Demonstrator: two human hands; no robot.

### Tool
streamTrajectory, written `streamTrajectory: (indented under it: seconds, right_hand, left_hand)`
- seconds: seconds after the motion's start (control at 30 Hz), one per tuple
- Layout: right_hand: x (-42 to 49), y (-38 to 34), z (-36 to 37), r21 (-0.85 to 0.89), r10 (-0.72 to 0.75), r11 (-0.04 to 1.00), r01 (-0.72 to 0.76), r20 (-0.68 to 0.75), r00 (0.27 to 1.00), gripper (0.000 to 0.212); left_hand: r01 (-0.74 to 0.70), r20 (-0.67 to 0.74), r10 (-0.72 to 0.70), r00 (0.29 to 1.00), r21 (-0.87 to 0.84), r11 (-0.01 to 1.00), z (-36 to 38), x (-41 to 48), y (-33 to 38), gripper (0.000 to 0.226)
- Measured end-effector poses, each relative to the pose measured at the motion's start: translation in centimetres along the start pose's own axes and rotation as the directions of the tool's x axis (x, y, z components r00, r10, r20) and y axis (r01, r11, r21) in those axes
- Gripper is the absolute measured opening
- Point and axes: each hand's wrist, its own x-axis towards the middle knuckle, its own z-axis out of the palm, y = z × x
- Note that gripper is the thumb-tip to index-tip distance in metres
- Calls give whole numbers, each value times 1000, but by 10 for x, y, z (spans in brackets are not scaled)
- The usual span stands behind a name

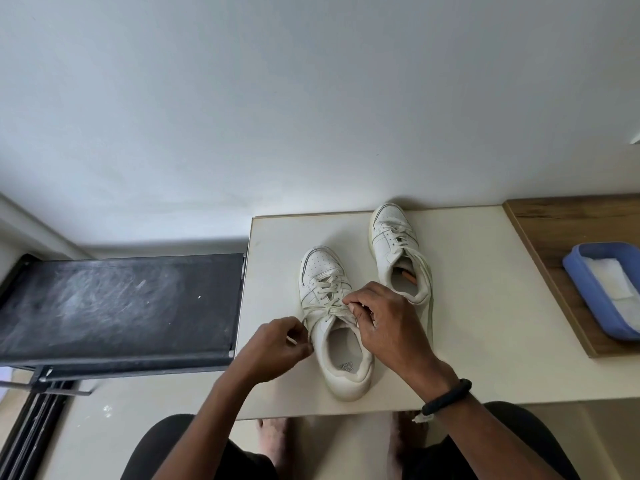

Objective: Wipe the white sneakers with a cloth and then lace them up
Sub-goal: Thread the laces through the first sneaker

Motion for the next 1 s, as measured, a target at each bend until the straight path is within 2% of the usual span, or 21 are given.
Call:
streamTrajectory:
  seconds: [0.2, 0.27, 0.33, 0.37, 0.43, 0.53, 0.67, 0.77, 0.87, 1.0]
  right_hand:
    - [0, 0, 0, -15, -6, 1000, 6, 1, 1000, 17]
    - [-1, 1, 0, -20, -9, 1000, 9, 3, 1000, 16]
    - [0, 1, 0, -17, -10, 1000, 10, 3, 1000, 16]
    - [0, 1, 0, -16, -10, 1000, 10, 3, 1000, 16]
    - [0, 1, 0, -14, -9, 1000, 9, 4, 1000, 17]
    - [1, 1, 0, -25, -9, 1000, 9, 6, 1000, 16]
    - [0, 0, 0, -34, -10, 999, 11, 10, 1000, 16]
    - [0, 0, 0, -40, -8, 999, 8, 10, 1000, 16]
    - [0, 1, -1, -45, -5, 999, 6, 18, 1000, 15]
    - [0, -1, -1, -47, -3, 999, 4, 28, 1000, 17]
  left_hand:
    - [71, 50, -72, 996, 17, 997, 1, 0, 1, 9]
    - [175, -109, -162, 981, 120, 977, 1, 0, -3, 12]
    - [343, -333, -261, 906, 218, 914, -6, 0, -11, 15]
    - [403, -398, -292, 870, 233, 885, -10, 0, -17, 15]
    - [457, -409, -341, 846, 228, 860, -16, 0, -30, 28]
    - [460, -329, -377, 866, 226, 859, -12, 5, -39, 50]
    - [454, -415, -370, 831, 123, 882, 7, 13, -31, 59]
    - [471, -471, -387, 793, 71, 879, 9, 17, -16, 57]
    - [487, -499, -363, 787, 140, 862, 10, 21, -7, 50]
    - [419, -551, -250, 796, 204, 885, 16, 30, -5, 18]
